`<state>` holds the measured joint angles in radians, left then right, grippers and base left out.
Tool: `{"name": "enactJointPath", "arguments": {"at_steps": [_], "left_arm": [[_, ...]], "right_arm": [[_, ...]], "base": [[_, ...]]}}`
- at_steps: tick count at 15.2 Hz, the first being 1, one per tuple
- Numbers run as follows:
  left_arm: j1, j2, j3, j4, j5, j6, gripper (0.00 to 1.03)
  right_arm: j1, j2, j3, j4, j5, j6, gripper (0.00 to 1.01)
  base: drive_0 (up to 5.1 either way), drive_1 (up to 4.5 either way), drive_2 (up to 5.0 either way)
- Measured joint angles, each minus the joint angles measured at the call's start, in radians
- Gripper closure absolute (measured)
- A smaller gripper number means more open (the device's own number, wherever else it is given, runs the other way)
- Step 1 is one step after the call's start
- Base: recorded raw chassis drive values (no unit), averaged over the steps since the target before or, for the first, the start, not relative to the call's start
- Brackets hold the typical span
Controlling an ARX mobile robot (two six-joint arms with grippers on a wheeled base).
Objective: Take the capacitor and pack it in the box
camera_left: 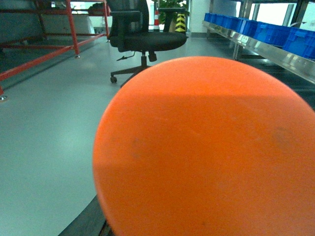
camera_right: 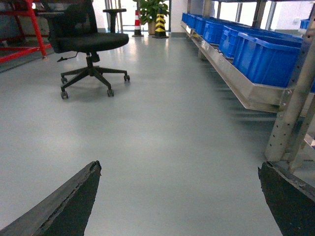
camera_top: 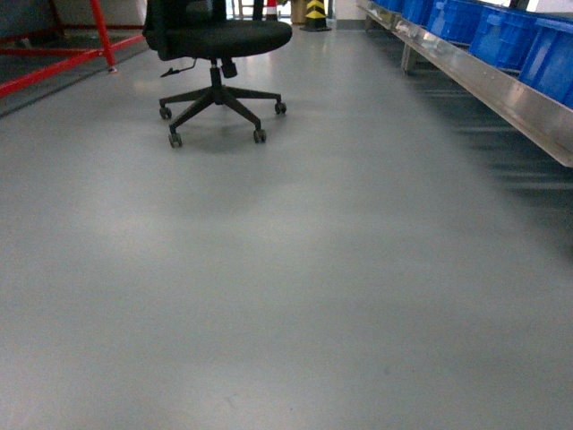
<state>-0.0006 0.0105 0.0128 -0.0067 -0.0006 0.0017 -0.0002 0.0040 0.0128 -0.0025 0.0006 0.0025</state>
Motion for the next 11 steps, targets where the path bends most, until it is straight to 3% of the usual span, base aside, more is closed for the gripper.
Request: {"name": "enactJointPath", "arguments": {"at_steps": [11], "left_arm": [[0.0,0.0,0.0,-0.001,0.0,0.0,0.58]], "right_arm": [[0.0,0.0,0.0,-0.004,0.0,0.0,0.03]], "base": [[-5.0,2.41,2.4]]}}
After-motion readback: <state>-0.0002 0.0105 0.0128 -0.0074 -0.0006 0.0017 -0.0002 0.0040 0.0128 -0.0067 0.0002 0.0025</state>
